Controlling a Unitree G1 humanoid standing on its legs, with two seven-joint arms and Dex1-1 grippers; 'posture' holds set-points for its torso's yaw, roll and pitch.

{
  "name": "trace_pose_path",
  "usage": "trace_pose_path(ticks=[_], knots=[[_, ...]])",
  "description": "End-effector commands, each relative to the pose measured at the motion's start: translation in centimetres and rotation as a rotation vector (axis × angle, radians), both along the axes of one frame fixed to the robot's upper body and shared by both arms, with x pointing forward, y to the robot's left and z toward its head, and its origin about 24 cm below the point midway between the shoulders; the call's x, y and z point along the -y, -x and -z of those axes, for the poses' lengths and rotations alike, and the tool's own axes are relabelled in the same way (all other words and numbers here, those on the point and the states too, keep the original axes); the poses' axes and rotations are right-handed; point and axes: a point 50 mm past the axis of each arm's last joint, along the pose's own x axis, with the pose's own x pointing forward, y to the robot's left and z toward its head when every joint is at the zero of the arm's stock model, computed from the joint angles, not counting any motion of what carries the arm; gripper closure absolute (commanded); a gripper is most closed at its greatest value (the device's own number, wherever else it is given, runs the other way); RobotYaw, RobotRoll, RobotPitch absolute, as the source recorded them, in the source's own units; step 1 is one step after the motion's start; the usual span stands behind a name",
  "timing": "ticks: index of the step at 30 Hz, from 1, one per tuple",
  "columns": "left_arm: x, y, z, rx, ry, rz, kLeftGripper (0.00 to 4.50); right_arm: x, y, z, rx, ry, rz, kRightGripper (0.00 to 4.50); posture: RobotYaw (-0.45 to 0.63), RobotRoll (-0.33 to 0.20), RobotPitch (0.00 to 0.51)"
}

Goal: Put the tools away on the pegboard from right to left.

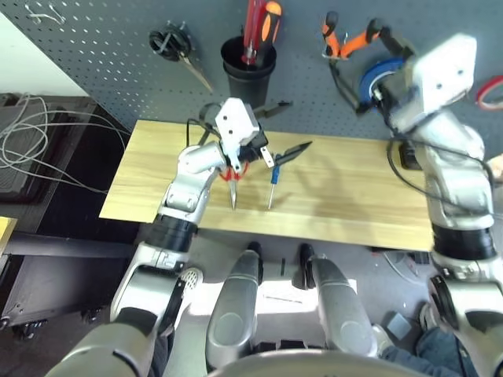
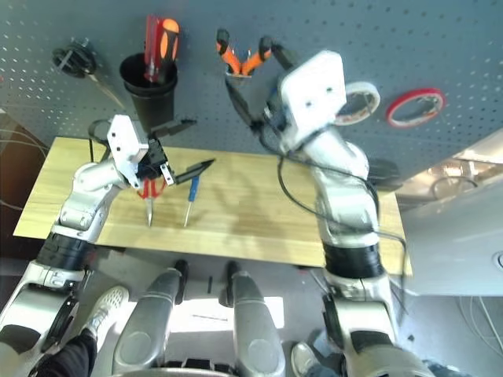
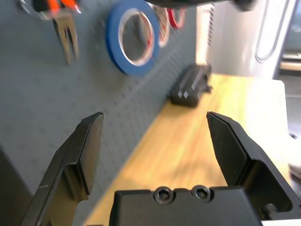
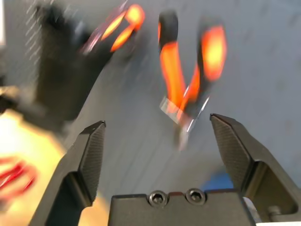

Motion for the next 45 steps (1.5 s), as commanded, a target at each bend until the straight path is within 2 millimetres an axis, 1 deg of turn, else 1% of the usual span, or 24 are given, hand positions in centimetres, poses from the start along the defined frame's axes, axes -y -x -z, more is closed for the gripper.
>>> trace_pose_path(ticks=[1, 3, 5, 6, 7, 8, 9, 10, 11, 13, 14, 17, 20, 22, 25, 29, 35, 38, 41, 45], knots=[[0.3, 0.2, 1.7, -0.064, -0.065, 0.017, 0.00, 0.6, 0.6, 1.4, -0.092, 0.006, 0.012, 0.02, 0.08, 0.000, 0.333], [0.3, 0.2, 1.9, -0.075, -0.072, 0.018, 0.00, 0.8, 0.6, 1.8, -0.118, 0.002, 0.025, 0.02, 0.08, 0.000, 0.333], [0.3, 0.1, 1.9, -0.075, -0.073, 0.018, 0.00, 0.8, 0.7, 1.8, -0.121, 0.002, 0.026, 0.02, 0.08, 0.000, 0.333], [0.6, 0.1, 2.4, -0.080, -0.124, 0.031, 0.00, 1.1, 0.3, 3.5, -0.238, -0.041, 0.044, 0.02, 0.08, 0.000, 0.322], [0.7, 0.1, 2.9, -0.084, -0.162, 0.042, 0.00, 1.4, 0.1, 4.8, -0.327, -0.073, 0.057, 0.02, 0.08, 0.000, 0.322], [0.7, -0.1, 3.5, -0.114, -0.200, 0.029, 0.00, 1.8, -0.1, 6.7, -0.477, -0.129, 0.074, 0.02, 0.09, 0.000, 0.321], [0.7, -0.2, 4.0, -0.135, -0.222, 0.017, 0.00, 2.0, -0.1, 7.9, -0.577, -0.166, 0.083, 0.02, 0.09, 0.000, 0.312], [0.7, -0.5, 4.6, -0.145, -0.271, -0.001, 0.00, 2.5, -0.2, 9.1, -0.672, -0.214, 0.104, 0.02, 0.09, 0.000, 0.313], [0.6, -0.9, 5.2, -0.172, -0.308, -0.036, 0.00, 2.8, -0.1, 10.6, -0.781, -0.225, 0.116, 0.02, 0.09, 0.000, 0.315], [0.5, -1.6, 6.3, -0.221, -0.365, -0.103, 0.00, 3.4, 0.2, 12.4, -0.903, -0.200, 0.135, 0.02, 0.10, 0.000, 0.317], [0.4, -2.0, 6.8, -0.262, -0.371, -0.143, 0.00, 3.5, 0.3, 13.0, -0.944, -0.181, 0.140, 0.02, 0.10, 0.000, 0.316], [0.4, -2.8, 8.5, -0.344, -0.426, -0.223, 0.00, 3.8, 0.0, 14.0, -0.997, -0.140, 0.162, 0.02, 0.10, 0.000, 0.319], [0.4, -3.7, 9.6, -0.371, -0.462, -0.313, 0.00, 3.4, -0.7, 14.2, -0.991, -0.114, 0.159, 0.02, 0.10, 0.000, 0.323], [0.4, -4.4, 10.2, -0.441, -0.420, -0.416, 0.00, 3.0, -1.0, 14.1, -0.966, -0.092, 0.147, 0.02, 0.10, 0.000, 0.323], [1.1, -4.9, 11.2, -0.580, -0.335, -0.502, 0.00, 2.5, -1.0, 14.2, -0.937, -0.004, 0.103, 0.02, 0.09, 0.000, 0.322], [1.6, -5.1, 11.8, -0.613, -0.364, -0.569, 0.00, 2.0, -0.9, 14.2, -0.896, 0.077, 0.066, 0.02, 0.07, 0.000, 0.324], [1.8, -5.0, 12.8, -0.665, -0.377, -0.648, 0.00, 0.9, -1.0, 13.2, -0.833, 0.092, 0.039, 0.02, 0.05, 0.000, 0.326], [2.4, -4.6, 13.4, -0.718, -0.378, -0.654, 0.00, 0.7, -1.0, 12.6, -0.814, 0.091, 0.034, 0.02, 0.03, 0.000, 0.328], [3.4, -4.4, 13.6, -0.727, -0.378, -0.633, 0.63, 0.6, -1.2, 12.1, -0.793, 0.096, 0.034, 0.00, 0.02, 0.000, 0.327], [4.7, -4.1, 13.6, -0.722, -0.371, -0.611, 1.88, 0.5, -1.5, 11.4, -0.761, 0.106, 0.034, 0.00, 0.01, 0.000, 0.323]])
